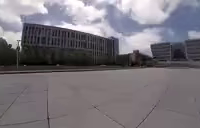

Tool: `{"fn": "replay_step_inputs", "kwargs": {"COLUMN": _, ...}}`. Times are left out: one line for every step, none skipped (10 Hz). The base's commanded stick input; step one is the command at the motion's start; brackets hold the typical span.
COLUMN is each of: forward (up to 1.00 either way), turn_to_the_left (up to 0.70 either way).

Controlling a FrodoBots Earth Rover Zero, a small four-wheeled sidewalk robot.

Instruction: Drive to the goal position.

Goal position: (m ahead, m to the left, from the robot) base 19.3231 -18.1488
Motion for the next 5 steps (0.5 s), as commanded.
{"fn": "replay_step_inputs", "kwargs": {"forward": 0.0, "turn_to_the_left": -0.29}}
{"fn": "replay_step_inputs", "kwargs": {"forward": 0.0, "turn_to_the_left": 0.0}}
{"fn": "replay_step_inputs", "kwargs": {"forward": 0.0, "turn_to_the_left": 0.0}}
{"fn": "replay_step_inputs", "kwargs": {"forward": 0.0, "turn_to_the_left": 0.0}}
{"fn": "replay_step_inputs", "kwargs": {"forward": 0.0, "turn_to_the_left": 0.0}}
